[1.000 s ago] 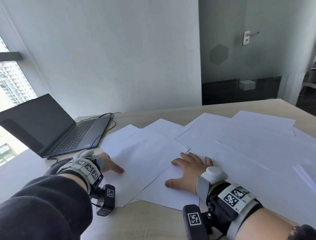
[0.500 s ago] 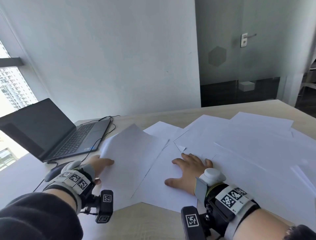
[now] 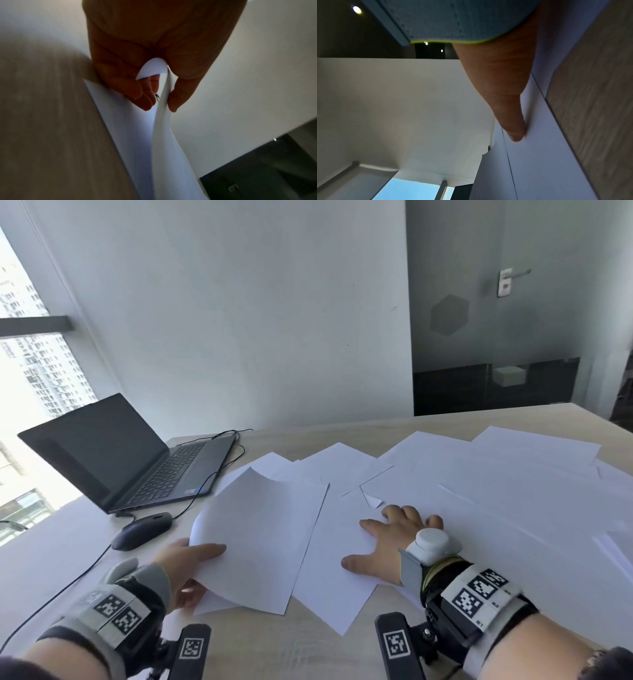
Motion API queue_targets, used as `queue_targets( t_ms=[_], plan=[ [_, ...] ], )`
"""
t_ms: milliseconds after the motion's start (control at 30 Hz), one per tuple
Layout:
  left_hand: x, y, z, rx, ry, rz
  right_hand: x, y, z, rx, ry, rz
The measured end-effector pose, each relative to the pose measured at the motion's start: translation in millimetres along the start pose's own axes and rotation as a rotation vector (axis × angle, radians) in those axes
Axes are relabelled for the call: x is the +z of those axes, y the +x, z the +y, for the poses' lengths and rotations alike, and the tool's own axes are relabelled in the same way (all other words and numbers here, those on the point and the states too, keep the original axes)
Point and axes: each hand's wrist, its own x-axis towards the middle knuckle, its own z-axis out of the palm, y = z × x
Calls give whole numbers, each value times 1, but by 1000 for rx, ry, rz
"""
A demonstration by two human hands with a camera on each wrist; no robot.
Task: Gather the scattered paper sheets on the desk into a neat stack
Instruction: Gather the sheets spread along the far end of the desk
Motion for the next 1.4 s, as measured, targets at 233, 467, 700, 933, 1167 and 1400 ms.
queue_targets(
  t_ms=[233, 467, 700, 933, 1167, 1400],
  plan=[
    [6, -11, 17, 127, 480, 19, -1, 3, 1, 60, 1, 35],
    [34, -6, 21, 126, 706, -2, -6, 3, -3, 34, -22, 37],
    [60, -12, 32, 191, 900, 0, 2, 2, -2, -141, 64, 52],
    [52, 4, 36, 151, 768, 61, 4, -3, -3, -216, 109, 44],
    [43, 30, 48, -13, 524, 136, 5, -1, -4, -265, 86, 1],
    [47, 42, 56, -68, 641, 124, 4, -2, -4, -292, 102, -4]
  ],
)
